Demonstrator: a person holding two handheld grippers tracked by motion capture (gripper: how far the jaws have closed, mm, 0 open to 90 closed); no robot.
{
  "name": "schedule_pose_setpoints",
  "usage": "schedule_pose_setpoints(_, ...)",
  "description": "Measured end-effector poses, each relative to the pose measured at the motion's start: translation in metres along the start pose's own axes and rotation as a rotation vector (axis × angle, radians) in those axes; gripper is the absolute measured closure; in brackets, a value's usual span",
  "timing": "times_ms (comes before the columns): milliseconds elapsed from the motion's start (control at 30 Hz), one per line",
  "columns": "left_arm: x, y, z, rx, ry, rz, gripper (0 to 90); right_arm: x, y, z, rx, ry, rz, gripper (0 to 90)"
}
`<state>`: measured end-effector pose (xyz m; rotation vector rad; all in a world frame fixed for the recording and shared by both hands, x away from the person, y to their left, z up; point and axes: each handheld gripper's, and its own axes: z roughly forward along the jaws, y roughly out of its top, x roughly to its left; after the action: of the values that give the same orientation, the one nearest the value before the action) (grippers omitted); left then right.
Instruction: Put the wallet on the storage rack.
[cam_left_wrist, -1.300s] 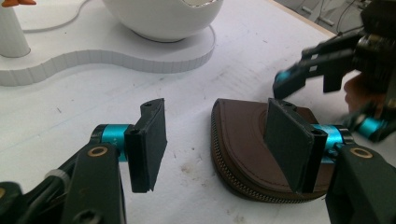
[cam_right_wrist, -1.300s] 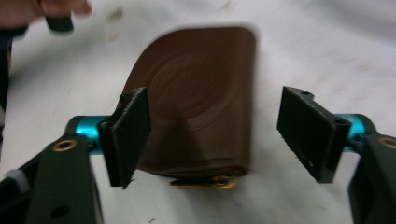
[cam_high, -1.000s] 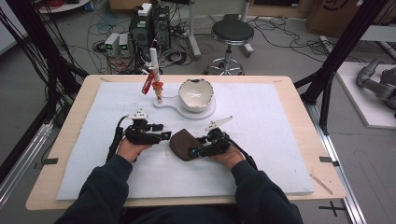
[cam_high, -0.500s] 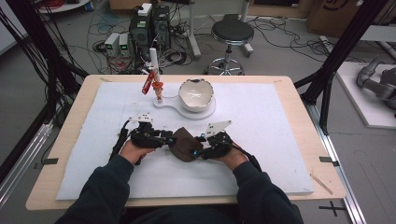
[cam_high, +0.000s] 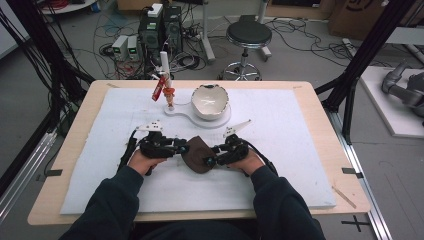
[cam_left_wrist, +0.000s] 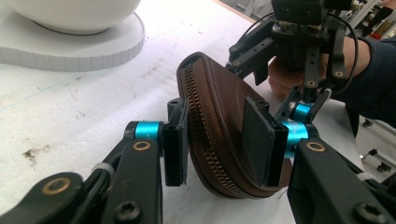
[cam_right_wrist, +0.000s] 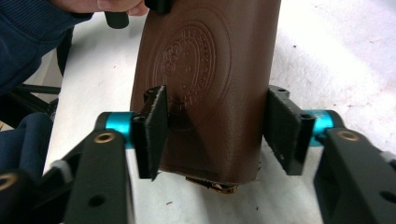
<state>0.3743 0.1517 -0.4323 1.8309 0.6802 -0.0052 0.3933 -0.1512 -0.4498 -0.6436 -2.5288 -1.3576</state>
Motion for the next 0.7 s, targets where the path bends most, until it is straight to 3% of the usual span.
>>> schedule_pose_setpoints(33,-0.001,0.001,-0.001,-0.004,0.015,0.008,58.2,0.0,0.001,-0.001,-0.003,-0.002,0.006,49.7)
schedule_pose_setpoints(100,-0.002,0.004,-0.006,-0.044,0.1,0.044,48.7,0.002,0.004,-0.005,-0.017,0.005,0.007,56.2)
schedule_pose_setpoints(200,0.0,0.008,-0.02,-0.102,0.202,0.062,42.2,0.006,0.009,-0.014,-0.046,-0.01,-0.014,63.9)
schedule_pose_setpoints(267,0.004,0.009,-0.028,-0.134,0.221,0.038,35.8,0.008,0.01,-0.021,-0.069,-0.014,-0.026,66.4)
schedule_pose_setpoints(467,0.014,0.01,-0.049,-0.17,0.306,0.042,22.9,0.01,0.012,-0.04,-0.113,-0.123,-0.053,67.6)
schedule_pose_setpoints(600,0.019,0.007,-0.059,-0.161,0.338,0.053,22.3,0.015,0.02,-0.051,-0.137,-0.213,-0.127,67.9)
schedule_pose_setpoints(700,0.021,0.003,-0.065,-0.168,0.353,0.044,22.3,0.018,0.028,-0.06,-0.156,-0.243,-0.153,67.9)
